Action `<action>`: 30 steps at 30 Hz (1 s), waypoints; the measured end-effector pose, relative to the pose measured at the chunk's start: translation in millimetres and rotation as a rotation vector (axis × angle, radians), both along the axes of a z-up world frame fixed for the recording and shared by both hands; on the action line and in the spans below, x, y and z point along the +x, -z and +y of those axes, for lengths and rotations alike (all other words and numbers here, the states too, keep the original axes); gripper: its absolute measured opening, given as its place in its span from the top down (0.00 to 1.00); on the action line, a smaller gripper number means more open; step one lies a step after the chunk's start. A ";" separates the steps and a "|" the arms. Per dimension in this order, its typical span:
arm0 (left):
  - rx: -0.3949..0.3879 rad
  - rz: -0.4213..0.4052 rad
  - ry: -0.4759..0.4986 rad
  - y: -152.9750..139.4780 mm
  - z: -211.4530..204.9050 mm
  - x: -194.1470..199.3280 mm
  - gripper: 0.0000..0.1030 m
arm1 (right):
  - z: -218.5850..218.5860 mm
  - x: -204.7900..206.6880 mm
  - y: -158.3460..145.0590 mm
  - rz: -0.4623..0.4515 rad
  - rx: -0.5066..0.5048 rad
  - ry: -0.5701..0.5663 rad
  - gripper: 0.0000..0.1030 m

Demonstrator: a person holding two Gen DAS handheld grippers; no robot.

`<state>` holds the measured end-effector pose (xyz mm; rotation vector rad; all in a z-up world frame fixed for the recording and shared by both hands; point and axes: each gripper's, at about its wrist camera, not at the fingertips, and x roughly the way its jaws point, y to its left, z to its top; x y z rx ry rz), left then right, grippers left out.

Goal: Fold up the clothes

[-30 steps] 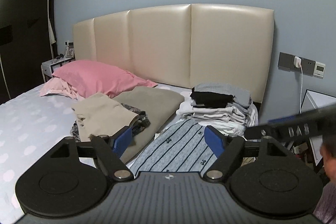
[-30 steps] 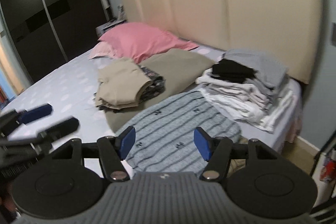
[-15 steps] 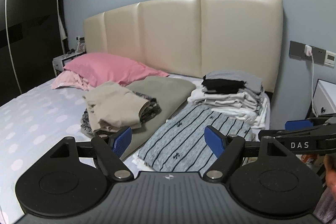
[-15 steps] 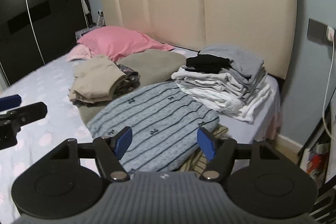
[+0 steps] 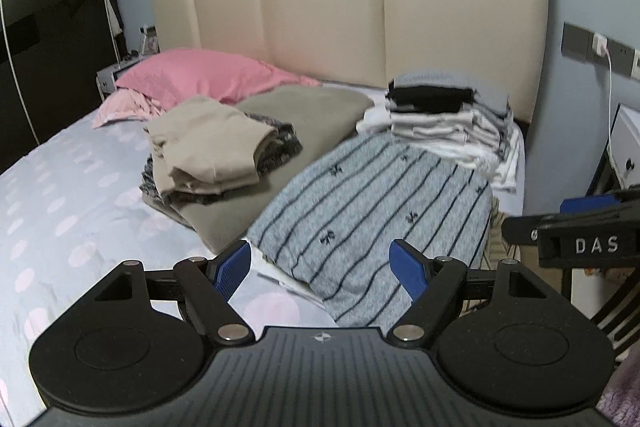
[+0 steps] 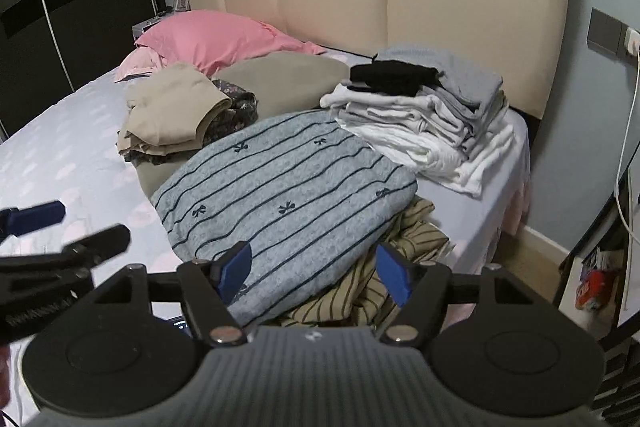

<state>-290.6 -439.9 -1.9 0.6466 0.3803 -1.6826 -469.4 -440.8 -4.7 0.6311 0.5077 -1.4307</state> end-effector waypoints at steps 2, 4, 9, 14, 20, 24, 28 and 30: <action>0.013 -0.003 0.003 1.4 -1.7 -2.7 0.27 | -1.8 1.0 2.4 0.011 0.013 0.010 0.30; 0.025 -0.006 0.005 2.9 -3.3 -5.5 0.27 | -3.7 1.9 4.8 0.022 0.027 0.020 0.30; 0.052 -0.009 0.014 5.7 -8.0 -11.1 0.27 | -6.7 2.1 9.1 0.033 0.053 0.038 0.30; 0.058 -0.013 0.018 6.2 -11.2 -14.0 0.27 | -7.6 1.9 10.6 0.037 0.059 0.046 0.30; 0.066 -0.019 0.013 7.1 -13.2 -15.2 0.27 | -8.2 2.9 11.9 0.042 0.066 0.042 0.30; 0.072 -0.021 0.016 8.3 -13.5 -16.8 0.27 | -8.8 3.0 12.8 0.048 0.071 0.046 0.30; 0.075 -0.023 0.017 8.6 -13.5 -17.8 0.27 | -8.4 2.8 12.3 0.046 0.067 0.045 0.30; 0.077 -0.027 0.016 8.7 -13.2 -18.1 0.27 | -8.4 3.4 12.4 0.048 0.067 0.042 0.30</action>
